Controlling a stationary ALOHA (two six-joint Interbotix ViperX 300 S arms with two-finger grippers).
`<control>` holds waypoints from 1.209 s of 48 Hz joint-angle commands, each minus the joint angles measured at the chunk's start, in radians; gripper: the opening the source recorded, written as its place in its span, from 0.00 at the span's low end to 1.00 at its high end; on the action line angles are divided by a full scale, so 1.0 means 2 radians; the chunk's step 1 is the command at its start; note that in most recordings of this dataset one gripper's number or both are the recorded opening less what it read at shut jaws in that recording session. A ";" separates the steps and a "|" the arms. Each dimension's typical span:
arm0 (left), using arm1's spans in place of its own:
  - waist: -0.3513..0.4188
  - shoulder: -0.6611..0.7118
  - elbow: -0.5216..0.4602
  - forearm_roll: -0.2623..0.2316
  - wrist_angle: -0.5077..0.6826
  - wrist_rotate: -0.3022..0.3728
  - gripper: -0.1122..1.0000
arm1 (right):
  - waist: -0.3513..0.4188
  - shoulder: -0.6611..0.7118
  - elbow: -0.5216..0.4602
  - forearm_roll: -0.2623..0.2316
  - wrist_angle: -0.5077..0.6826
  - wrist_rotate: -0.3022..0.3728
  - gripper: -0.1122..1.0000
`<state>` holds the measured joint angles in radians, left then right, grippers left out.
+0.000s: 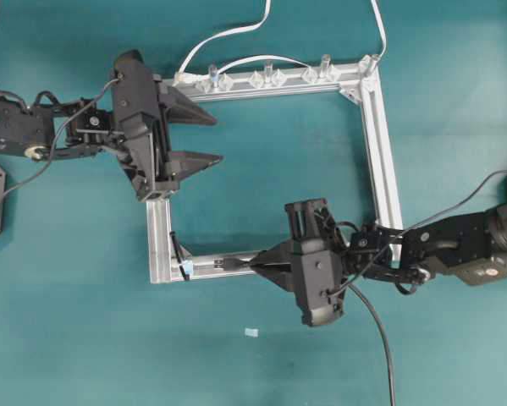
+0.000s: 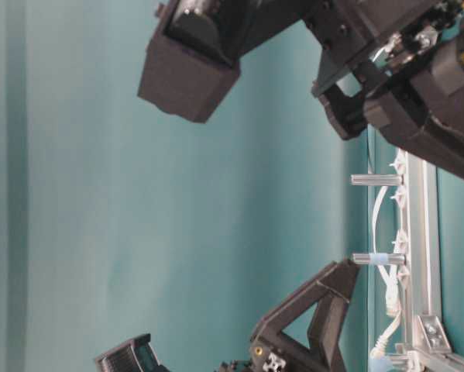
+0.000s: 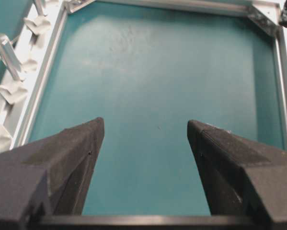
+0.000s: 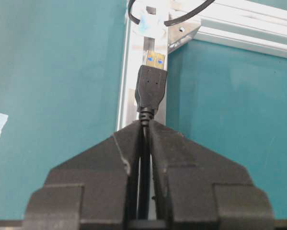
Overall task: Insert the wire through the string loop located on the left side.
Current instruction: 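Move the open left gripper down to the frame's lower-left side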
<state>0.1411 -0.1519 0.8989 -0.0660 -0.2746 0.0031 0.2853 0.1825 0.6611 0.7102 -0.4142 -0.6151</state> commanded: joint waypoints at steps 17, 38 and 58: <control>-0.024 -0.058 0.005 0.001 0.098 -0.002 0.76 | -0.001 -0.018 -0.006 -0.002 -0.002 0.000 0.14; -0.041 -0.090 0.021 0.002 0.167 -0.003 0.76 | -0.002 -0.018 -0.007 -0.002 -0.002 0.000 0.14; -0.087 -0.136 0.038 0.001 0.224 -0.005 0.76 | -0.001 -0.018 -0.007 -0.002 -0.002 0.000 0.14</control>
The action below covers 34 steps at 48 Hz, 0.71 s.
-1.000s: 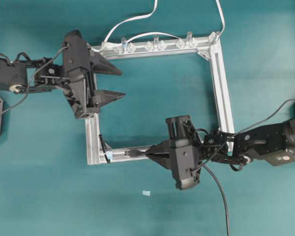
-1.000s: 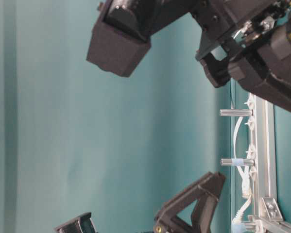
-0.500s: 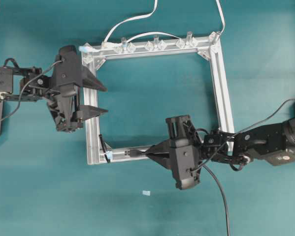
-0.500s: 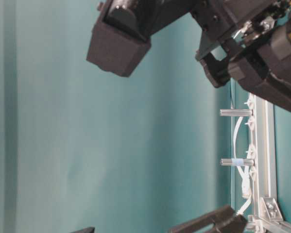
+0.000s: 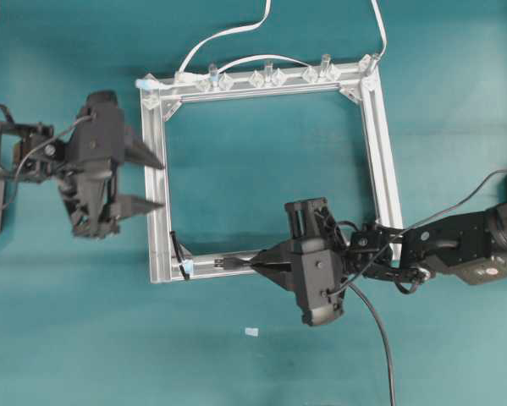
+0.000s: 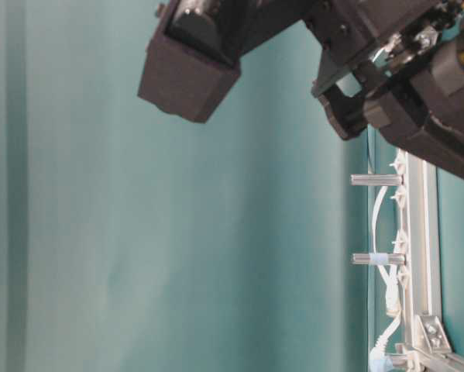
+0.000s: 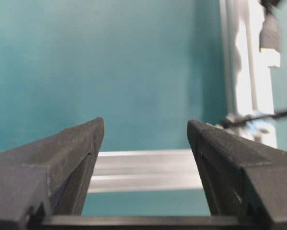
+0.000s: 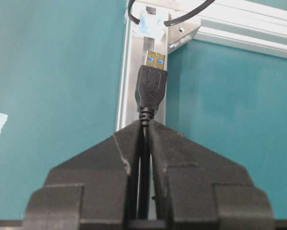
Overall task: Insert the wire through the string loop located on the left side.
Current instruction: 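Move the open left gripper down to the frame's lower-left side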
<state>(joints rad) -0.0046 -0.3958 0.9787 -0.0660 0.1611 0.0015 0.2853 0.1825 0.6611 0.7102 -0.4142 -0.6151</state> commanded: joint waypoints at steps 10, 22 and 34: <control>-0.049 -0.031 0.008 0.001 0.031 -0.025 0.76 | -0.002 -0.018 -0.007 -0.002 -0.002 0.000 0.14; -0.073 -0.025 0.011 0.001 0.031 -0.054 0.76 | -0.002 -0.018 -0.008 -0.002 -0.002 0.000 0.14; -0.084 -0.019 0.012 0.001 0.029 -0.056 0.76 | -0.002 -0.018 -0.010 -0.002 -0.003 0.000 0.14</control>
